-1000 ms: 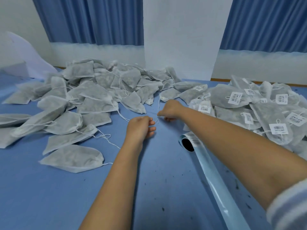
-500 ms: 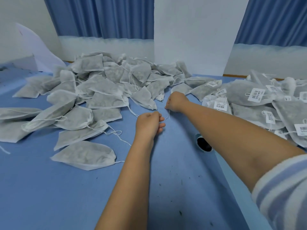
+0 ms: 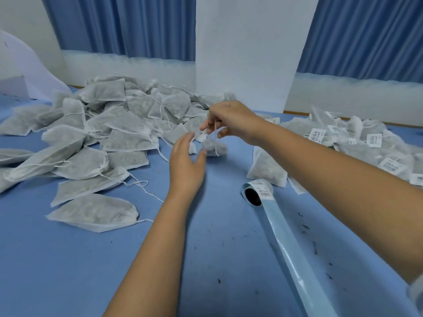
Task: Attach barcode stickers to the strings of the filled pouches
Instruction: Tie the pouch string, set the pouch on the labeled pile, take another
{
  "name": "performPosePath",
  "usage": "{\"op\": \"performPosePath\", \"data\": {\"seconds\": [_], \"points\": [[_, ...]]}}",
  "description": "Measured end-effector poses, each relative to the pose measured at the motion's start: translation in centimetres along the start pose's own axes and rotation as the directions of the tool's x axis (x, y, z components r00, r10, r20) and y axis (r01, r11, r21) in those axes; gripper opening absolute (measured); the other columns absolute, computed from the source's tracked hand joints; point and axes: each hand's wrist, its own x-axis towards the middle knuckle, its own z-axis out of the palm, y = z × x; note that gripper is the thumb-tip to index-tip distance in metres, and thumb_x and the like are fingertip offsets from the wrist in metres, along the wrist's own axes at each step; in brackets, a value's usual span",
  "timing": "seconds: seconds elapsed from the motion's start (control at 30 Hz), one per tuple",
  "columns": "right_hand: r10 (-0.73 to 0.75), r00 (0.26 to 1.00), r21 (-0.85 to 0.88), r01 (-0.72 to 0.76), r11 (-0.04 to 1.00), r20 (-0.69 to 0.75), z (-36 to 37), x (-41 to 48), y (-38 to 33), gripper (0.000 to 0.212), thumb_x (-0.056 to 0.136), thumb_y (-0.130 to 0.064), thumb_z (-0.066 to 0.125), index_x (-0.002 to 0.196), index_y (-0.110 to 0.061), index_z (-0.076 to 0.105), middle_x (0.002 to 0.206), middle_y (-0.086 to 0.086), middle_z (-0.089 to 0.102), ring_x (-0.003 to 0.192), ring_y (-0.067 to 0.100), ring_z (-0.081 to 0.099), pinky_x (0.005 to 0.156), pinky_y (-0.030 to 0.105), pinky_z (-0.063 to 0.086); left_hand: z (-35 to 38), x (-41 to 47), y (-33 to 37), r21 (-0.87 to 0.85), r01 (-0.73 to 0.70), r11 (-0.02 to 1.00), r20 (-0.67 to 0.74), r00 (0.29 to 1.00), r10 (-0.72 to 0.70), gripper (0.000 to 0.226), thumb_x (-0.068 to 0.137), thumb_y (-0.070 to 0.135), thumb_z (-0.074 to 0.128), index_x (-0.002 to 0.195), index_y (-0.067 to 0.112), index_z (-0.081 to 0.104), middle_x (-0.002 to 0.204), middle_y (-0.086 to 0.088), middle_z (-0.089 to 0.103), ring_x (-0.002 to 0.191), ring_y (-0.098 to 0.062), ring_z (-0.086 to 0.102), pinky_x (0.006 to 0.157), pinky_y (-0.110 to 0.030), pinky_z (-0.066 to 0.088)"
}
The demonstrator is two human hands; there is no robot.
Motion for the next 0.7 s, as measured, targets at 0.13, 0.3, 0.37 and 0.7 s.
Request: {"op": "performPosePath", "data": {"seconds": [0.13, 0.3, 0.37, 0.7], "points": [[-0.013, 0.996, 0.115, 0.004, 0.993, 0.086, -1.1, -3.1, -1.1, 0.019, 0.086, -0.005, 0.045, 0.070, -0.010, 0.053, 0.082, 0.006, 0.072, 0.068, 0.016, 0.061, 0.056, 0.023, 0.046, -0.3, -0.7, 1.4, 0.002, -0.145, 0.989, 0.072, 0.987, 0.145, 0.042, 0.094, 0.015, 0.065, 0.135, 0.013, 0.059, 0.144, -0.001, 0.053, 0.139, -0.019, 0.042, 0.117, -0.043, 0.028], [-0.030, 0.999, 0.173, 0.027, 0.985, 0.014, -3.1, -6.1, -1.7, 0.013, 0.080, -0.009, 0.051, 0.068, -0.010, 0.058, 0.072, 0.002, 0.059, 0.062, 0.015, 0.055, 0.055, 0.026, 0.046, -0.2, -2.7, 3.4, -0.242, -0.054, 0.969, 0.182, 0.978, 0.100, 0.009, 0.091, 0.021, 0.071, 0.098, 0.024, 0.074, 0.109, 0.017, 0.071, 0.120, -0.003, 0.056, 0.102, -0.016, 0.037], [-0.003, 0.999, 0.161, 0.009, 0.987, -0.035, -4.0, -7.0, -1.5, 0.012, 0.079, -0.011, 0.050, 0.069, -0.010, 0.057, 0.067, 0.002, 0.060, 0.057, 0.015, 0.055, 0.052, 0.026, 0.044, -0.2, -3.2, 3.9, -0.277, -0.063, 0.959, 0.198, 0.973, 0.121, 0.007, 0.093, 0.021, 0.068, 0.095, 0.019, 0.075, 0.102, 0.013, 0.073, 0.104, -0.002, 0.062, 0.089, -0.012, 0.042], [-0.164, 0.946, -0.267, 0.087, 0.960, -0.280, -5.2, -10.5, 3.8, 0.018, 0.096, -0.021, 0.059, 0.079, -0.024, 0.059, 0.042, -0.013, 0.036, 0.040, 0.004, 0.030, 0.044, 0.013, 0.027, -1.4, -3.7, 6.0, -0.632, 0.221, 0.743, 0.380, 0.924, 0.048, 0.015, 0.080, 0.018, 0.061, 0.072, 0.015, 0.073, 0.079, -0.006, 0.074, 0.074, -0.012, 0.068, 0.065, -0.017, 0.051]]}}
